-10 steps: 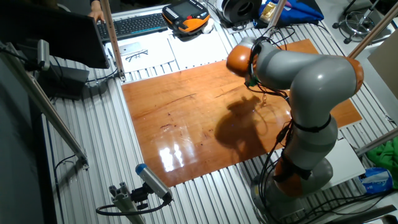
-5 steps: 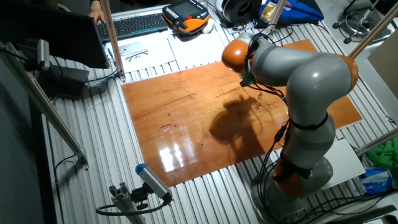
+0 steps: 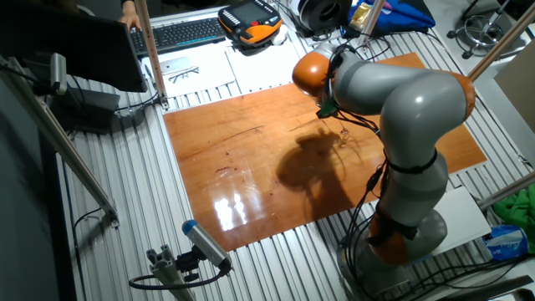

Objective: Unfold the leg of the glasses (with one hand)

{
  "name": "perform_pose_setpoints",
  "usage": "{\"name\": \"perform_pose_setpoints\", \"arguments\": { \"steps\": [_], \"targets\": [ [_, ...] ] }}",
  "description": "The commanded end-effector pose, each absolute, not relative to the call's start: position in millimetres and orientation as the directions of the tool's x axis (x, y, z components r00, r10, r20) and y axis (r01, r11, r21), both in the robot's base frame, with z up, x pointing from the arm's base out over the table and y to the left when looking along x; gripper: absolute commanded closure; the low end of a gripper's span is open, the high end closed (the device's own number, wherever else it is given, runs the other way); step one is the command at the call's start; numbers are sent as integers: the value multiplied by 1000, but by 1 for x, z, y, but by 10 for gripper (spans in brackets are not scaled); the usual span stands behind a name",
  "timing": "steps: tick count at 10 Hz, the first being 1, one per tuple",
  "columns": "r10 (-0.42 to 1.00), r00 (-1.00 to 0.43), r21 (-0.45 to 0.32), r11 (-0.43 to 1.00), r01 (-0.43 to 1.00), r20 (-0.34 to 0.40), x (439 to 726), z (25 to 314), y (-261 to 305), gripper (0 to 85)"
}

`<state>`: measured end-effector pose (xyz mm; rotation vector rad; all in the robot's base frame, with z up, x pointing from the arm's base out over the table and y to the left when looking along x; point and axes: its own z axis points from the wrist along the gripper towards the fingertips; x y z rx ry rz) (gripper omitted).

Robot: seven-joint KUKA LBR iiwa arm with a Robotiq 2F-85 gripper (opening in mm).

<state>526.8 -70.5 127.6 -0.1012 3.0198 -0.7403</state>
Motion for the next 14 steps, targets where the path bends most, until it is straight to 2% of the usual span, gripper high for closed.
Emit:
{"name": "perform_pose_setpoints", "arguments": {
  "steps": [1,7,10,11,12,13,14],
  "targets": [
    [-47,-999,-455,890,-33,-19,527,125,-66,850],
    [119,-991,-340,931,133,-63,531,118,-62,850],
    [103,-993,-360,925,120,-66,530,117,-60,850],
    [87,-993,-395,912,109,-74,529,115,-57,680],
    [89,-992,-403,908,117,-87,528,114,-54,680],
    [96,-991,-401,907,124,-90,528,114,-54,510],
    [98,-990,-394,910,129,-98,527,114,-54,510]
  ]
}}
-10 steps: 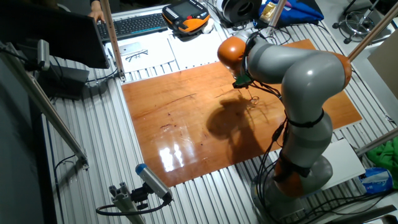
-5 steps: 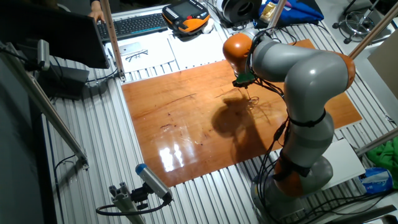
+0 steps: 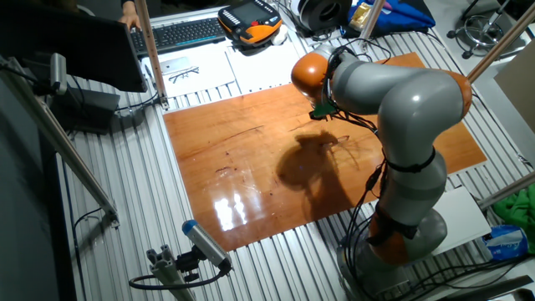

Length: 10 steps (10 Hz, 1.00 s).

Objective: Unfold the leg of the glasses (with one hand)

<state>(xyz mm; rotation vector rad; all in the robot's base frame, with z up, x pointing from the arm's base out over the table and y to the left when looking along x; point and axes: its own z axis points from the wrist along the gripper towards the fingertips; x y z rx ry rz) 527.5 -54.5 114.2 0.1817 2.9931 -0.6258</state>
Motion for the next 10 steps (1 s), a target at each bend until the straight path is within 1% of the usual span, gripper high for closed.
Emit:
{"name": "perform_pose_setpoints", "arguments": {
  "steps": [1,3,4,5,6,7,10],
  "targets": [
    [102,-989,-392,910,136,-106,528,114,-54,510],
    [97,-988,-374,917,136,-121,530,112,-55,510],
    [93,-989,-365,922,129,-114,530,113,-56,510],
    [89,-992,-331,937,113,-87,531,118,-62,510],
    [116,-991,-249,960,130,-71,531,124,-69,510],
    [136,-990,-194,971,142,-45,534,131,-83,510],
    [118,-993,-166,979,121,-27,536,141,-107,510]
  ]
}}
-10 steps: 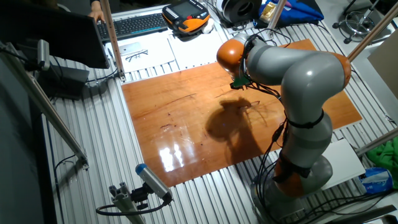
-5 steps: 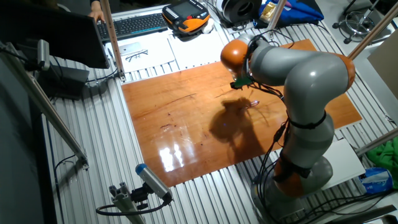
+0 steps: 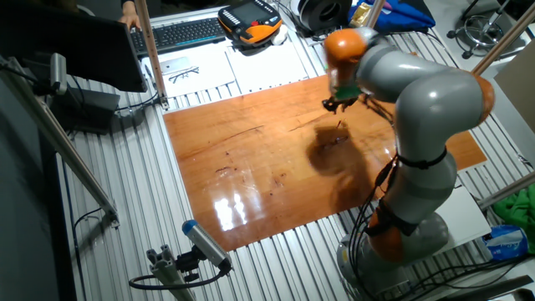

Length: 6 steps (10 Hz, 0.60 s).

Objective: Unfold the leg of the glasses (with one hand)

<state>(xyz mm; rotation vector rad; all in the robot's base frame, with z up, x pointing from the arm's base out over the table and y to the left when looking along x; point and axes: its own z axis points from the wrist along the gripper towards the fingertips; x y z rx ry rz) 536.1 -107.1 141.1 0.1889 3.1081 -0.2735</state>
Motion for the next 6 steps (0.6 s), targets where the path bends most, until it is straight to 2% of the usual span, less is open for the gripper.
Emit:
{"name": "perform_pose_setpoints", "arguments": {
  "steps": [1,2,6],
  "targets": [
    [118,-993,-156,980,119,-18,535,142,-108,680],
    [115,-993,-141,983,115,-6,535,142,-110,850],
    [74,-997,-170,983,73,0,532,140,-122,850]
  ]
}}
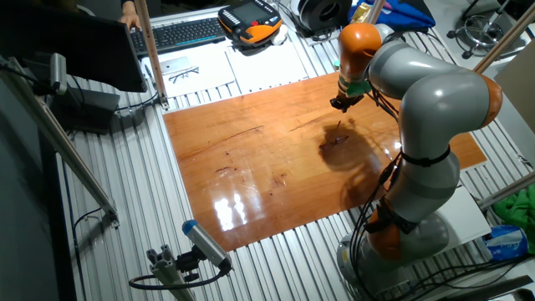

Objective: Unfold the leg of the glasses (with one hand)

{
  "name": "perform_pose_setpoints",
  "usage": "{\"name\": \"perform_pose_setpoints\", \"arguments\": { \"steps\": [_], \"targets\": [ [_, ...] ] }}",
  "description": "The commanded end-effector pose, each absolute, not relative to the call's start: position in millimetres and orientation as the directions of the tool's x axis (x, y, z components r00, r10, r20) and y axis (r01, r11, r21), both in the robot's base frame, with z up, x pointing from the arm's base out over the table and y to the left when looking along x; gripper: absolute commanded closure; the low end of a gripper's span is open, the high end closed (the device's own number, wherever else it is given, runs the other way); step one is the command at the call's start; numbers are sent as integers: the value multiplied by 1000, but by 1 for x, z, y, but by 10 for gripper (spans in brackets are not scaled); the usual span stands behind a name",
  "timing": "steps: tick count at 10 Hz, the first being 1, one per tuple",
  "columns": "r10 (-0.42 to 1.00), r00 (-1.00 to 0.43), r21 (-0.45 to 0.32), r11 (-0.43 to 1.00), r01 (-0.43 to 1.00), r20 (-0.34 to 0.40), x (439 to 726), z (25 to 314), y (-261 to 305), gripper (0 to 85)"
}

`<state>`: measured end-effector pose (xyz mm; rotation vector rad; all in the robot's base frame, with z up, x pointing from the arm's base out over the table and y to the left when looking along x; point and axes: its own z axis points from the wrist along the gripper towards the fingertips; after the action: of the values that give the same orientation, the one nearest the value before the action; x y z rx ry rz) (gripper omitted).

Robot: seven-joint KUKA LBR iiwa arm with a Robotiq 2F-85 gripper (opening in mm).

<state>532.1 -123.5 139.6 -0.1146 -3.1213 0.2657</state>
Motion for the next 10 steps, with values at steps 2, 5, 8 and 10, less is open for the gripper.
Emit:
{"name": "perform_pose_setpoints", "arguments": {
  "steps": [2,5,8,10],
  "targets": [
    [65,-998,-150,987,64,2,531,133,-134,850],
    [4,-1000,-136,991,4,-3,527,127,-143,850],
    [-74,-997,-106,992,-74,6,519,130,-144,850],
    [-129,-992,-102,986,-129,8,516,130,-142,850]
  ]
}}
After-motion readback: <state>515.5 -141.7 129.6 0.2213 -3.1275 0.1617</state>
